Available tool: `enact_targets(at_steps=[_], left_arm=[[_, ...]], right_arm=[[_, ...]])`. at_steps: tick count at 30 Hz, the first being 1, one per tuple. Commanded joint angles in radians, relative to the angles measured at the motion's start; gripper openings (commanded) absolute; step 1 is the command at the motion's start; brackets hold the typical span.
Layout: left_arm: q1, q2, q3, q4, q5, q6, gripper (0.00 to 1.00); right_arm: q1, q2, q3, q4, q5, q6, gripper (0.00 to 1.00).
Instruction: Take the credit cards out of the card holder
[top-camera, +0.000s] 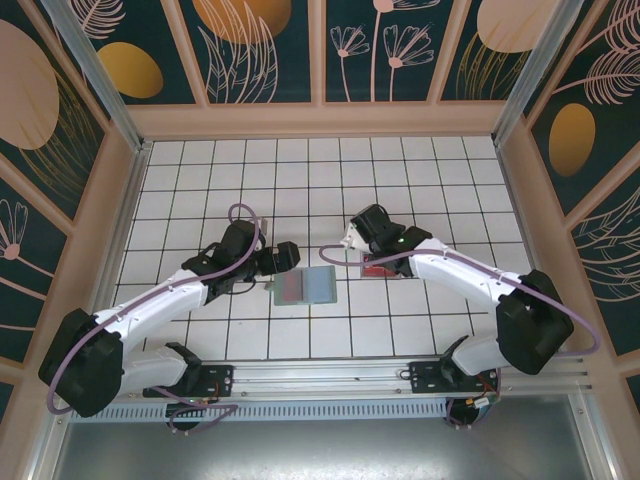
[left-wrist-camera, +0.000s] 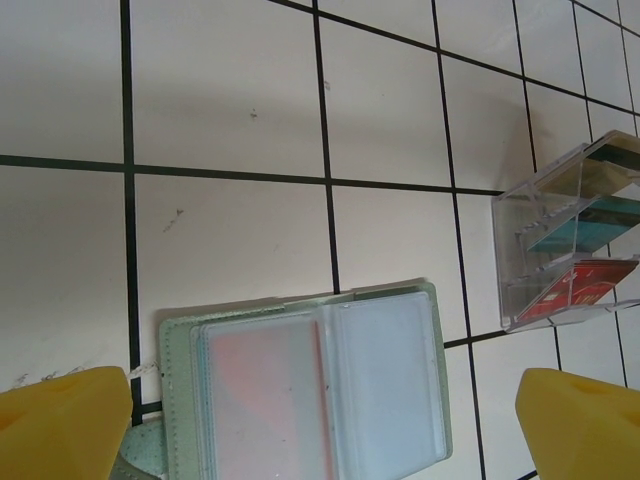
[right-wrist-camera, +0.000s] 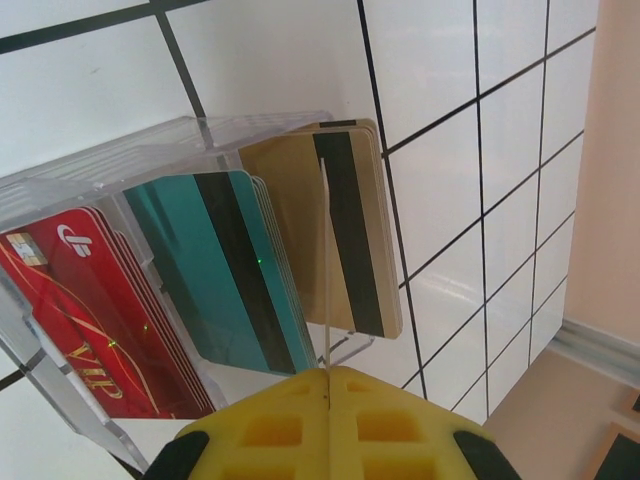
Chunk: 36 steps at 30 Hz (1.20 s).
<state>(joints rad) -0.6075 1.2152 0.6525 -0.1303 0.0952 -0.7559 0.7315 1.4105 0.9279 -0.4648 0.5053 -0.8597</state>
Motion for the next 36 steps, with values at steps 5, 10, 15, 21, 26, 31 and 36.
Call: enact_targets(at_steps=[5,10,15,21,26,31,36], left_arm=[[0.002,-0.016,-0.026,0.019,-0.006,-0.001,0.98],[0.003,-0.031,-0.041,0.022,-0.007,-0.008,0.98],[0.002,-0.039,-0.045,0.021,-0.008,-0.008,0.99],[0.002,-0.045,-0.044,0.017,-0.006,-0.010,0.99],[0.003,-0.046,-0.040,0.012,-0.008,-0.010,0.99],[0.002,-0.044,-0.036,0.005,-0.006,-0.010,0.98],[0.003,-0.035,-0.034,0.005,0.001,-0.007,0.99]], right_arm=[[-0.012,0.037,-0.014,0.064,0.004,-0.042,0.00],[-0.014,0.057,-0.022,0.099,0.005,-0.035,0.00],[-0.031,0.080,-0.038,0.179,0.053,-0.046,0.15],[-0.067,0.103,0.016,0.227,0.090,0.030,0.24],[-0.086,0.101,0.044,0.220,0.102,0.105,0.24],[-0.094,0.077,0.096,0.121,0.017,0.219,0.25],[-0.086,0.051,0.114,-0.018,-0.141,0.261,0.31]])
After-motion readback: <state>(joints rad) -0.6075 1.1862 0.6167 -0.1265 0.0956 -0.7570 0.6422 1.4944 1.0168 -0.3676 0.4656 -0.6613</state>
